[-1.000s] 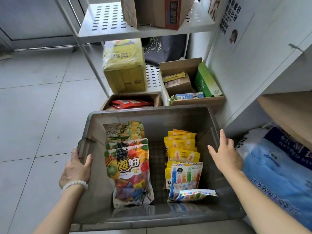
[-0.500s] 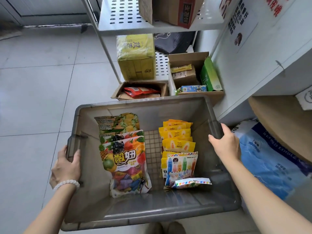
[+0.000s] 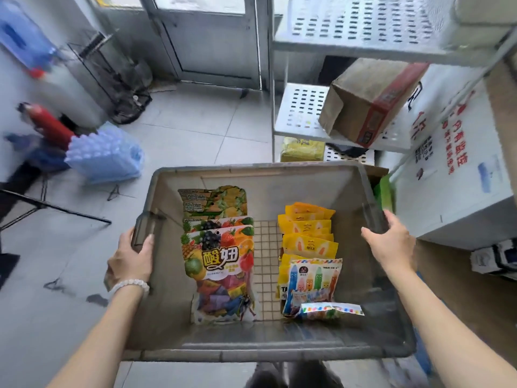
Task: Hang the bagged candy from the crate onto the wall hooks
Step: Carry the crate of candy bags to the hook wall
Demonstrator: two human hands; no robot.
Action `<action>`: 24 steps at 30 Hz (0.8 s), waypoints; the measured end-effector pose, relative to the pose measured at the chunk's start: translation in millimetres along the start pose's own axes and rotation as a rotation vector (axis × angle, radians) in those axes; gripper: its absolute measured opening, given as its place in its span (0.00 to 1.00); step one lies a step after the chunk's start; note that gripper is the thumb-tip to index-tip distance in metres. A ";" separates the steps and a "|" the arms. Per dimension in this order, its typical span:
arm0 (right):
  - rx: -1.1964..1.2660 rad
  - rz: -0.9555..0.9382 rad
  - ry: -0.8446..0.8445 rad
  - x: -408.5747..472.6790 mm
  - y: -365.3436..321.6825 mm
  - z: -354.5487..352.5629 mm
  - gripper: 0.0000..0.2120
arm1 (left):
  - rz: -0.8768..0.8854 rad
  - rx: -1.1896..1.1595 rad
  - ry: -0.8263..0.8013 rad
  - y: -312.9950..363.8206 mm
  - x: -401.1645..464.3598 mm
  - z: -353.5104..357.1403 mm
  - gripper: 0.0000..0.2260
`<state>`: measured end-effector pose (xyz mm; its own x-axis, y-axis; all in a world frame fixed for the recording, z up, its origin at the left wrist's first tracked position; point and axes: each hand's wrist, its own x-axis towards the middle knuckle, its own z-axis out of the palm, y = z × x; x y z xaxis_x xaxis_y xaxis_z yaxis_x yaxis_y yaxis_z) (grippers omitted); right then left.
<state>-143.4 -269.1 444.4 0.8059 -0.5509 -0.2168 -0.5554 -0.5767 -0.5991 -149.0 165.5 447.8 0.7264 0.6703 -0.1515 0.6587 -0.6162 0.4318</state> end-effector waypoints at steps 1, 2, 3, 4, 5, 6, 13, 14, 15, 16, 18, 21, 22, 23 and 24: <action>0.014 -0.025 -0.012 1.3 -11.3 -4.5 0.29 | -0.016 -0.008 0.020 -0.9 -3.8 -13.6 0.20; 0.031 -0.054 -0.025 3.6 -24.2 -8.4 0.28 | -0.039 -0.018 0.046 -2.2 -8.4 -28.1 0.21; 0.048 -0.095 -0.043 5.4 -35.8 -11.2 0.28 | -0.062 -0.036 0.073 -4.9 -12.8 -40.6 0.20; 0.056 -0.137 -0.067 8.4 -47.2 -13.3 0.28 | -0.091 -0.058 0.104 -8.2 -19.0 -50.7 0.20; 0.065 -0.175 -0.088 12.4 -59.4 -15.1 0.28 | -0.114 -0.073 0.135 -11.4 -26.4 -59.5 0.20; 0.078 -0.202 -0.108 15.7 -70.5 -15.4 0.28 | -0.132 -0.074 0.159 -15.3 -33.3 -65.8 0.20; 0.022 -0.534 -0.303 32.6 -159.2 -10.6 0.29 | -0.379 -0.187 0.393 -50.2 -104.0 -98.8 0.19; 0.006 -0.586 -0.324 31.0 -172.7 -6.5 0.29 | -0.418 -0.215 0.420 -56.5 -114.3 -103.4 0.19; -0.005 -0.631 -0.338 27.7 -186.7 -2.0 0.28 | -0.455 -0.235 0.439 -62.2 -125.2 -108.8 0.19; -0.010 -0.667 -0.347 23.3 -199.4 2.1 0.28 | -0.484 -0.246 0.450 -67.0 -134.0 -112.8 0.19; -0.012 -0.742 -0.400 4.0 -225.2 13.4 0.26 | -0.552 -0.275 0.488 -82.4 -153.0 -123.9 0.19; -0.019 -0.816 -0.478 -29.8 -255.6 35.6 0.27 | -0.642 -0.315 0.559 -108.3 -173.5 -141.5 0.19; -0.018 -0.844 -0.508 -43.6 -264.6 44.2 0.27 | -0.676 -0.322 0.587 -119.0 -180.7 -147.3 0.19; -0.014 -0.873 -0.543 -57.3 -271.9 52.8 0.27 | -0.713 -0.323 0.614 -129.2 -188.8 -152.9 0.19; -0.009 -0.890 -0.581 -72.1 -278.6 61.5 0.27 | -0.749 -0.319 0.640 -140.0 -197.5 -158.6 0.19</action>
<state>-34.1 -31.6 579.5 0.8957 0.4428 -0.0394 0.2828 -0.6359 -0.7181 -415.8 184.9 558.3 -0.1501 0.9885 -0.0175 0.7487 0.1252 0.6510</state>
